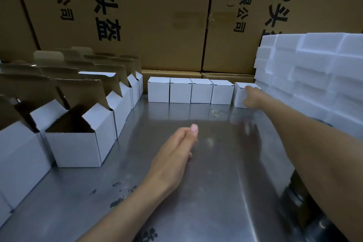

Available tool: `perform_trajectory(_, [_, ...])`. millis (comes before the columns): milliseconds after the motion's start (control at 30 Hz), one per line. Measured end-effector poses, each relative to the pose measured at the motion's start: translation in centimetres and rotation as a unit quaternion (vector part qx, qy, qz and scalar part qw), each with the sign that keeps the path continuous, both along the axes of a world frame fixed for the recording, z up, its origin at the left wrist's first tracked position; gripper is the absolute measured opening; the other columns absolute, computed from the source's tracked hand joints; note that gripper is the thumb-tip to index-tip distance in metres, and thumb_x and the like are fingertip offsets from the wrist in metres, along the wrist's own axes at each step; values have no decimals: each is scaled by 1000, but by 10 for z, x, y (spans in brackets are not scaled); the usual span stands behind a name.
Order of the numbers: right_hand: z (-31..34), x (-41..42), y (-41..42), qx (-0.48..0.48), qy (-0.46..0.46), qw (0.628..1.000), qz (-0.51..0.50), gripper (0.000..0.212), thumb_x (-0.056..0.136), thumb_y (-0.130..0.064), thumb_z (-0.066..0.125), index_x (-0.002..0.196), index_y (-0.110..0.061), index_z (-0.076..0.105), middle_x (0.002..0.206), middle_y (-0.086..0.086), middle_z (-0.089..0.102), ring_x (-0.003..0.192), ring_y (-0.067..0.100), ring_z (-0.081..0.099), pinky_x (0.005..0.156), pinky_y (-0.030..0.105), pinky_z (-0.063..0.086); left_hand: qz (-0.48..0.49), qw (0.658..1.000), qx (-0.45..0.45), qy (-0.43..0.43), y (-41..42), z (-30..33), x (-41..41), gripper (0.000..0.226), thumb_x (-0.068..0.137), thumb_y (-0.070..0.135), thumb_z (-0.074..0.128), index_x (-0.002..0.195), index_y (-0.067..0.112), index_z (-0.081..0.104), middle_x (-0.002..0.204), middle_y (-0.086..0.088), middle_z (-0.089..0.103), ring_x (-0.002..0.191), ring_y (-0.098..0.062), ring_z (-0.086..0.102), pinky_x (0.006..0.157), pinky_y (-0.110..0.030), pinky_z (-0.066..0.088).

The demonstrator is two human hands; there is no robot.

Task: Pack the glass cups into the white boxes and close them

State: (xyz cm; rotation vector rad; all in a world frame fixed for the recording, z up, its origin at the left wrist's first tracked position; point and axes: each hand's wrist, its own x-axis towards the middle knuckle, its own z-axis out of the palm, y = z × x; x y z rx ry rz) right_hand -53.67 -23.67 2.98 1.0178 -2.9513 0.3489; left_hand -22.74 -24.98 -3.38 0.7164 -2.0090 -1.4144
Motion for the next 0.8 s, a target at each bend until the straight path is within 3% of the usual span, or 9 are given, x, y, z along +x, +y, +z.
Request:
perform_trajectory(167, [-5,-2,-1,-6,-38,999,20,63,97,-8,41,152,-13,11,148,15,34,130,35,39,99,36,36,1,1000,-12,-6,0,-1,-1,59,60,85,21,93,49,55,95,33,60,71,7,58,85,-29,40])
perform_trajectory(300, [-9,-2,0,-9,-36,999,7,49,97,-8,42,142,-3,23,130,23,44,107,35,45,80,31,32,3,1000,-6,-11,0,-1,-1,52,66,82,23,93,53,55,95,34,60,72,6,59,88,-30,39])
perform_trajectory(433, [-2,0,-8,12,-53,998,19,41,97,-6,38,136,-3,24,106,20,44,92,29,41,77,33,32,4,1000,-6,-6,0,-2,-1,60,57,86,20,94,55,55,96,34,60,72,7,59,89,-29,40])
perform_trajectory(567, [6,2,-17,-8,-73,997,16,27,100,-8,33,126,-4,36,92,12,40,95,25,34,80,31,26,7,1000,-12,1,0,-2,-1,61,57,86,20,94,52,54,95,34,60,71,5,58,90,-31,41])
perform_trajectory(667, [6,4,-19,-16,-34,999,31,43,97,-5,43,138,2,34,104,15,46,92,24,34,79,30,25,6,1000,-15,-1,-1,-3,-1,61,58,86,19,94,52,54,95,34,60,70,6,57,94,-33,42])
perform_trajectory(733, [3,4,-12,16,-35,999,32,40,98,-6,39,136,3,31,106,20,49,86,26,40,78,30,29,10,1000,-15,-1,-1,-3,-1,60,58,87,19,93,52,55,93,34,60,69,6,57,95,-34,43])
perform_trajectory(800, [-1,3,-3,41,-32,998,25,36,100,-9,34,134,2,31,119,24,49,99,32,47,84,33,35,17,1000,-18,1,0,-3,-1,60,58,87,20,92,52,55,92,33,61,68,5,57,96,-36,43])
